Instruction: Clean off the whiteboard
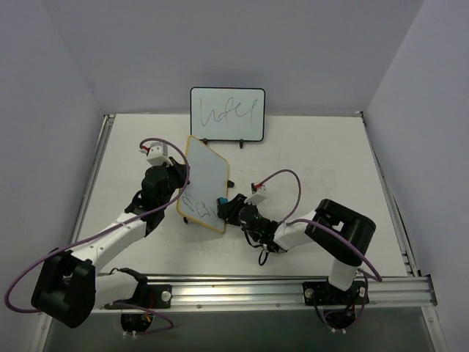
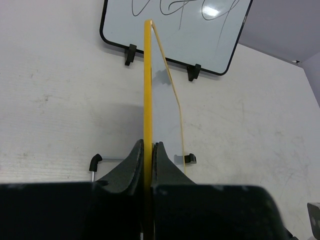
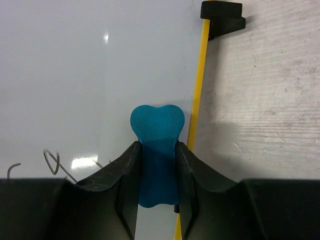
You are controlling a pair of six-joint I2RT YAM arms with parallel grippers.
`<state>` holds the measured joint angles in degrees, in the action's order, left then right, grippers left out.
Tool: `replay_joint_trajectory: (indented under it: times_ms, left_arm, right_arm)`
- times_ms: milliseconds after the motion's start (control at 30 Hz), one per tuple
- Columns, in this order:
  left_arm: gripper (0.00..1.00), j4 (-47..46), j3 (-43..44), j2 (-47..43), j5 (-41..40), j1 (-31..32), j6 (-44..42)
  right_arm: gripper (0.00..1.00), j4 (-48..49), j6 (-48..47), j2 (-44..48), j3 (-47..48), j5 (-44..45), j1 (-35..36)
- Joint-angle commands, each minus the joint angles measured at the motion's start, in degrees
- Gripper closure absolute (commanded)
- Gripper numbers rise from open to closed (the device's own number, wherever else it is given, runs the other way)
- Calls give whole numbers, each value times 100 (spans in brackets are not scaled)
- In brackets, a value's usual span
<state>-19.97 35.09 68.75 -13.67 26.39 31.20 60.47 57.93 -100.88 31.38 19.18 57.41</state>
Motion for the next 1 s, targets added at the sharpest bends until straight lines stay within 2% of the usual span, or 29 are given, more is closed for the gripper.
replay_joint_trajectory:
  times_ms: [0, 667, 833, 967]
  left_arm:
    - [98, 828, -389, 315, 190, 226, -176]
    - [98, 898, -433, 86, 5, 226, -141]
    - [98, 845, -451, 112, 31, 226, -158]
    - [98, 836, -459, 104, 84, 226, -237]
  right_arm:
    - [100, -843, 491, 103, -193, -1980, 974]
    - [100, -738, 1053, 253, -536, -2331, 1229]
    - [100, -282, 1089, -63, -650, -2471, 888]
    - [100, -395, 852, -169, -519, -2559, 649]
